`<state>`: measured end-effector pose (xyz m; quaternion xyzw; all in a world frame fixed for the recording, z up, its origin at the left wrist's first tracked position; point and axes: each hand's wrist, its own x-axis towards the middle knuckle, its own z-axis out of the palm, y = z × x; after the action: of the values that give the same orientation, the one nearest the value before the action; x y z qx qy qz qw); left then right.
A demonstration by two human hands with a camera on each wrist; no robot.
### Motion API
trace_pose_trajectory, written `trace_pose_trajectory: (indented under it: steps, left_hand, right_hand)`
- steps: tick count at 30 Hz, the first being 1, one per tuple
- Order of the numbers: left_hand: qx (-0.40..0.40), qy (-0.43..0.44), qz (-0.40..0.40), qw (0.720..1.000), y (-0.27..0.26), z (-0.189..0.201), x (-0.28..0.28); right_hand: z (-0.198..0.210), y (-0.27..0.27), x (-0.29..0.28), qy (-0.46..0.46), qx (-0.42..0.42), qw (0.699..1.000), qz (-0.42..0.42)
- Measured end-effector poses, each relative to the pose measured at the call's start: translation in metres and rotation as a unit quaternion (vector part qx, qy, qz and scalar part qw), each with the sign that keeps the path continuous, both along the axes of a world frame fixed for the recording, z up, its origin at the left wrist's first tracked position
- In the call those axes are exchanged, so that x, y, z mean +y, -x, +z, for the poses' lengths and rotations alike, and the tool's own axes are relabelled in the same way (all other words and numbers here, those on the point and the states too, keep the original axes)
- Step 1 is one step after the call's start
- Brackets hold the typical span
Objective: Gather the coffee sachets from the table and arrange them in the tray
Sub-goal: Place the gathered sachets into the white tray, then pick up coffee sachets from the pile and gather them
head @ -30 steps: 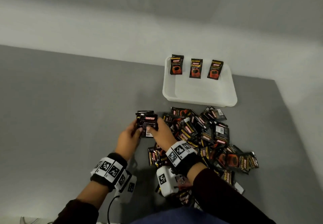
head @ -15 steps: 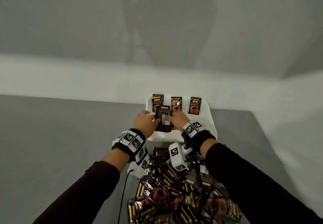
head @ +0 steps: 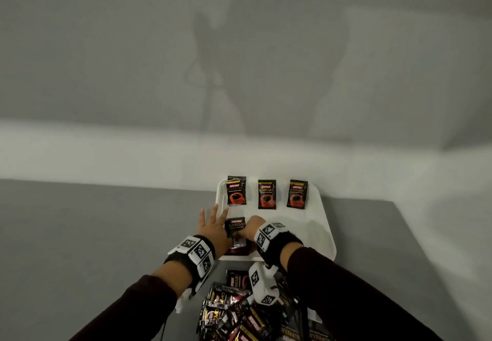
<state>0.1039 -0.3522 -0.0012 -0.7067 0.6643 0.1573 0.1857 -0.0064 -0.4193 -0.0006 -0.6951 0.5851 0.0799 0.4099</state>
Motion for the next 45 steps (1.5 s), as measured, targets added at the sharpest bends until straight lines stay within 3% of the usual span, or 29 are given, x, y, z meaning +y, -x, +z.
trace_pose_trajectory:
  steps: [5, 10, 15, 19, 21, 24, 31, 39, 42, 45]
  left_hand:
    - [-0.015, 0.020, -0.015, 1.000, -0.006, -0.006, -0.003]
    - [0.005, 0.062, -0.001, 0.998, -0.009, 0.001, 0.000]
    - [0.139, 0.175, 0.043, 0.974, -0.010, 0.036, 0.025]
    - [0.300, 0.256, 0.085, 0.915, -0.005, 0.049, 0.081]
    - [0.349, 0.248, 0.083, 0.900, 0.003, 0.046, 0.116]
    - [0.377, 0.184, 0.069, 0.905, 0.021, 0.028, 0.169]
    - [0.363, 0.062, 0.050, 0.928, 0.048, -0.011, 0.250]
    - [0.205, 0.097, 0.058, 0.972, 0.085, -0.026, 0.275]
    - [0.200, 0.084, 0.071, 0.974, 0.088, -0.026, 0.274]
    - [0.246, 0.059, 0.094, 0.963, 0.086, -0.022, 0.269]
  right_hand:
    - [-0.013, -0.001, -0.002, 0.053, 0.031, 0.998, 0.030]
    - [-0.003, 0.008, 0.000, 0.004, -0.024, 0.999, -0.029]
    - [0.045, 0.053, 0.021, 0.090, 0.002, 0.996, 0.016]
    - [0.066, 0.119, 0.077, 0.093, -0.191, 0.975, -0.063]
    - [0.058, 0.149, 0.114, 0.077, -0.237, 0.963, -0.103]
    - [0.031, 0.184, 0.173, 0.078, -0.198, 0.973, -0.086]
    - [-0.013, 0.209, 0.262, 0.092, -0.114, 0.989, 0.000]
    - [-0.021, 0.176, 0.272, 0.171, 0.016, 0.985, -0.017]
    - [-0.017, 0.170, 0.267, 0.157, -0.001, 0.987, -0.038]
    - [-0.006, 0.175, 0.260, 0.096, -0.102, 0.985, -0.101]
